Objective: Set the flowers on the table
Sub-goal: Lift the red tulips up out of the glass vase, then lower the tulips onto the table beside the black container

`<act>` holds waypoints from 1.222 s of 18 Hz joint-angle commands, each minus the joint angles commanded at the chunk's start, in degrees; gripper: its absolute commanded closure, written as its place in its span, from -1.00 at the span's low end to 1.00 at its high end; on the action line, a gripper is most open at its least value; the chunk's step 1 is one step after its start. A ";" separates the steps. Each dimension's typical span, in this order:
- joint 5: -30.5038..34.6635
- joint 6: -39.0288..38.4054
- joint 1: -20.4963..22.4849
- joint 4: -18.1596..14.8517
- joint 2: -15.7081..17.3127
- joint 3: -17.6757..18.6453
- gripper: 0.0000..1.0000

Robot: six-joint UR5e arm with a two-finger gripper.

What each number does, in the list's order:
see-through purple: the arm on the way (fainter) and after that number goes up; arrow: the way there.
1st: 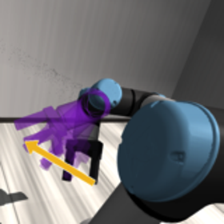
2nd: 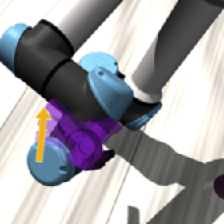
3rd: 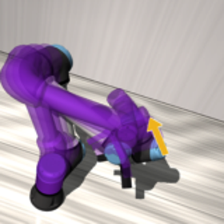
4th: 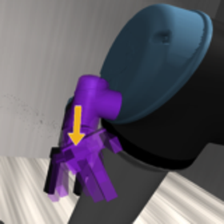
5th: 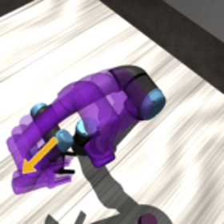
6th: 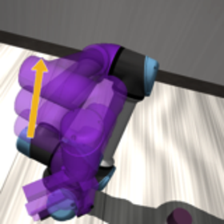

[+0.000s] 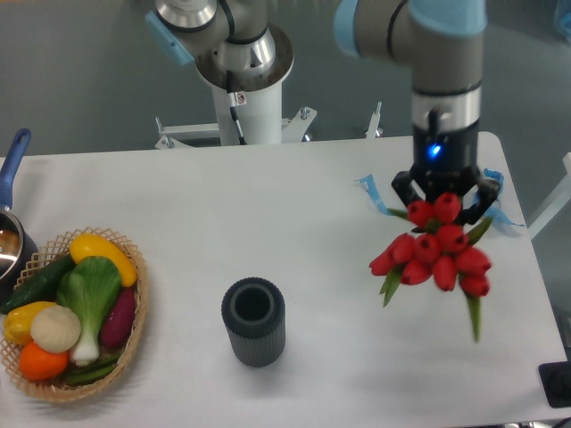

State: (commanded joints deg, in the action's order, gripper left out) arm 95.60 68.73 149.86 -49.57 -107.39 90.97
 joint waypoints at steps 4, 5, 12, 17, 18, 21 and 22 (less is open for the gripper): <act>9.23 0.09 -3.61 -0.18 -5.19 0.44 0.45; 10.38 0.18 -3.79 0.17 -6.51 0.44 0.45; 10.57 -0.08 -5.11 0.62 -13.89 -1.40 0.45; 10.40 0.00 -5.02 0.70 -15.83 -1.93 0.44; 10.40 0.00 -5.02 0.70 -16.01 -2.02 0.37; 10.31 0.09 -5.11 0.79 -16.71 -2.99 0.06; 10.31 0.09 -5.02 0.79 -16.89 -3.07 0.02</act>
State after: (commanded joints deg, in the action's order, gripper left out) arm 105.91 68.82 144.84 -48.78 -124.28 87.89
